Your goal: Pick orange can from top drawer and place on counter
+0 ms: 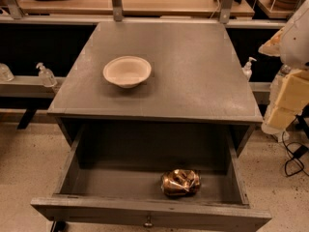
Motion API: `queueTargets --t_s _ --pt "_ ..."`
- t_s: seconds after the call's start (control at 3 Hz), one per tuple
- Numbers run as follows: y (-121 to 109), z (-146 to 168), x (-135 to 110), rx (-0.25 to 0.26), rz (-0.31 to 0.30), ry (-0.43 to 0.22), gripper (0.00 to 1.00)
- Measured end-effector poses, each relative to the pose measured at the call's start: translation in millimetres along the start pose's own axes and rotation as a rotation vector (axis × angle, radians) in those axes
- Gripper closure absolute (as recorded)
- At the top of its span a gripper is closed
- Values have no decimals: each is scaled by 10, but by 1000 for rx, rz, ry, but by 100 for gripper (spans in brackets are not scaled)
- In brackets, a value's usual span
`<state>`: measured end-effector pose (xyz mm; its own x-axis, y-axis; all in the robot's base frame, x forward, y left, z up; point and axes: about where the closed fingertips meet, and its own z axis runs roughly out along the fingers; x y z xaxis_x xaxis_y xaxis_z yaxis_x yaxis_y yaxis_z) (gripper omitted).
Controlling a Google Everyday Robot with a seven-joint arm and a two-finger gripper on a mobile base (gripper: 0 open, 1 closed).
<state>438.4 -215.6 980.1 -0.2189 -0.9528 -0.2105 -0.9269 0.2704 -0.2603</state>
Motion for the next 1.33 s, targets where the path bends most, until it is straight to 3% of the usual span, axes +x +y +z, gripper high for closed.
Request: queueTargets --t_s 0.33,1.0,1.33 --pt "0 0 0 0 0 0 0" --pt "244 850 -325 -111 -155 -127 0" --pt "274 908 -335 -112 -162 -125 0"
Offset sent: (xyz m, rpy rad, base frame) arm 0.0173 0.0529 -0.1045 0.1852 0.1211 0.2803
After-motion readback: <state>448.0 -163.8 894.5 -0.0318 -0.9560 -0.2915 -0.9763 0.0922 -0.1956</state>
